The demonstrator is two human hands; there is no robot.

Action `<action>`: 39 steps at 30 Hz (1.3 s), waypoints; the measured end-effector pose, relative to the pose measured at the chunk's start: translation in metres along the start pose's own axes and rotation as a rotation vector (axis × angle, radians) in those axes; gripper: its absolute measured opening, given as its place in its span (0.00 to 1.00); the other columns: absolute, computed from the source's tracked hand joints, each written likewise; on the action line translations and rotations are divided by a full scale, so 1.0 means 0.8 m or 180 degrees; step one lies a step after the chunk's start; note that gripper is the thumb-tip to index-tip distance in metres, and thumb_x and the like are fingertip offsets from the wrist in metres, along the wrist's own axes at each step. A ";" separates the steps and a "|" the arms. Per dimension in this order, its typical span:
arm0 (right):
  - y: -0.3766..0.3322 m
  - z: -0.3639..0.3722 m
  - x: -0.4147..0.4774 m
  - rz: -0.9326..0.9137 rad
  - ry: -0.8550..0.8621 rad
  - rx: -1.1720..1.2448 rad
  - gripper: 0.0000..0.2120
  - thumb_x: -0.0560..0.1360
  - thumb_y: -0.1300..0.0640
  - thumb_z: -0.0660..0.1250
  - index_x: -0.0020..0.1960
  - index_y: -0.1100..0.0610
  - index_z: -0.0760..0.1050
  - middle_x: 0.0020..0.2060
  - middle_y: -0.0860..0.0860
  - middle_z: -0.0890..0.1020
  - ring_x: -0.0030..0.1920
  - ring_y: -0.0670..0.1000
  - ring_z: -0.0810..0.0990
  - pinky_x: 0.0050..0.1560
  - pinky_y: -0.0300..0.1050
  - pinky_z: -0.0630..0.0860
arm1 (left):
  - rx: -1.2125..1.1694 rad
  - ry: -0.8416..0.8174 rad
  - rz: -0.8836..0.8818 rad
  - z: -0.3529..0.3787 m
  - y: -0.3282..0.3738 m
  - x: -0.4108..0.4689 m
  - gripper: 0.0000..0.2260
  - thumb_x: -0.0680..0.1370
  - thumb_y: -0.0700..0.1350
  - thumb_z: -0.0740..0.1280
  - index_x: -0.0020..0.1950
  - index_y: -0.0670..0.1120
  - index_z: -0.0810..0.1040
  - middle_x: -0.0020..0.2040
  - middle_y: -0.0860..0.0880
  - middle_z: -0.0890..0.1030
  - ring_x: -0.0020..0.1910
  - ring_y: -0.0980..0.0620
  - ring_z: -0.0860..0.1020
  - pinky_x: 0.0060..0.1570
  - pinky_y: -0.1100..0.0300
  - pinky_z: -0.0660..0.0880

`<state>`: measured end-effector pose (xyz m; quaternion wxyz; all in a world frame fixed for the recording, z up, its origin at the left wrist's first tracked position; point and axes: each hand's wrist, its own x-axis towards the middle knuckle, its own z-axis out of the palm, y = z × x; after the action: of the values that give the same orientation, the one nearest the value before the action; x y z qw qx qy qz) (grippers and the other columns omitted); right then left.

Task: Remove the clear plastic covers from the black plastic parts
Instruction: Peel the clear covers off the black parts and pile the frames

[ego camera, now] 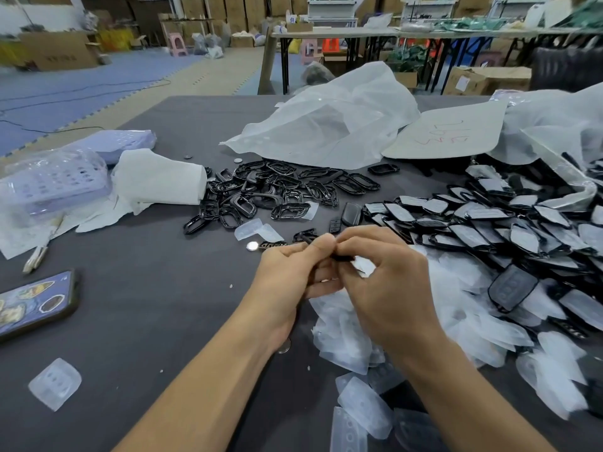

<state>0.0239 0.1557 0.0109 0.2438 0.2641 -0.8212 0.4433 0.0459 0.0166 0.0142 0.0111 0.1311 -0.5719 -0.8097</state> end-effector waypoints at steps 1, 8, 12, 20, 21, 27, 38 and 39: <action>-0.002 0.000 0.000 -0.0030 -0.0122 -0.0087 0.11 0.69 0.67 0.79 0.47 0.55 0.87 0.49 0.43 0.86 0.53 0.47 0.81 0.59 0.45 0.77 | -0.0009 0.0168 0.0009 0.000 0.000 0.000 0.08 0.79 0.43 0.72 0.43 0.41 0.88 0.39 0.45 0.85 0.35 0.52 0.84 0.36 0.61 0.81; -0.007 -0.018 0.005 0.0618 -0.0589 -0.0565 0.04 0.71 0.53 0.77 0.42 0.43 0.85 0.38 0.35 0.77 0.50 0.42 0.73 0.59 0.41 0.68 | 0.0137 0.1180 0.0380 -0.020 0.012 0.012 0.08 0.81 0.31 0.65 0.48 0.40 0.82 0.42 0.37 0.84 0.31 0.47 0.85 0.30 0.61 0.80; -0.010 -0.015 0.007 0.0724 -0.1625 -0.1445 0.10 0.71 0.37 0.73 0.44 0.42 0.79 0.41 0.40 0.78 0.53 0.46 0.71 0.61 0.46 0.62 | 0.0284 0.1072 0.0474 -0.021 0.008 0.014 0.09 0.81 0.31 0.65 0.47 0.41 0.82 0.45 0.36 0.83 0.32 0.47 0.85 0.32 0.61 0.81; -0.004 -0.016 0.006 0.1286 -0.0658 0.0265 0.10 0.71 0.53 0.78 0.34 0.50 0.79 0.26 0.39 0.78 0.29 0.41 0.74 0.32 0.32 0.68 | 0.0381 0.0957 0.0537 -0.020 0.004 0.015 0.11 0.81 0.31 0.67 0.47 0.44 0.84 0.40 0.42 0.86 0.34 0.47 0.86 0.32 0.60 0.81; -0.004 -0.016 0.006 0.1314 -0.0532 0.0434 0.10 0.72 0.53 0.77 0.35 0.51 0.80 0.27 0.42 0.80 0.29 0.43 0.76 0.34 0.37 0.72 | 0.0385 0.0915 0.0537 -0.019 0.004 0.014 0.10 0.81 0.31 0.67 0.47 0.44 0.84 0.41 0.41 0.86 0.35 0.47 0.86 0.32 0.59 0.82; 0.006 -0.010 0.004 0.1383 -0.0033 0.0599 0.08 0.72 0.52 0.78 0.38 0.48 0.81 0.22 0.46 0.75 0.24 0.44 0.68 0.28 0.37 0.66 | 0.0561 0.0511 0.0584 -0.014 0.000 0.006 0.12 0.80 0.30 0.67 0.48 0.44 0.85 0.44 0.42 0.88 0.40 0.49 0.87 0.34 0.58 0.83; -0.009 0.011 -0.003 0.1142 -0.0173 0.0531 0.07 0.75 0.46 0.73 0.40 0.47 0.86 0.28 0.42 0.83 0.31 0.46 0.80 0.33 0.44 0.74 | 0.0361 0.0379 0.0431 -0.003 -0.007 0.000 0.09 0.76 0.31 0.73 0.43 0.44 0.87 0.40 0.40 0.87 0.38 0.44 0.87 0.35 0.56 0.83; -0.010 0.010 -0.002 0.1202 -0.0234 0.0687 0.08 0.76 0.48 0.73 0.40 0.48 0.86 0.30 0.44 0.84 0.32 0.46 0.81 0.35 0.44 0.76 | 0.0248 0.0374 0.0394 -0.004 -0.005 0.001 0.07 0.76 0.31 0.73 0.44 0.43 0.86 0.39 0.39 0.87 0.37 0.44 0.87 0.35 0.56 0.83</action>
<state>0.0289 0.1455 0.0107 0.0967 0.1462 -0.8121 0.5565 0.0467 0.0154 0.0092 0.0895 0.1431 -0.6084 -0.7755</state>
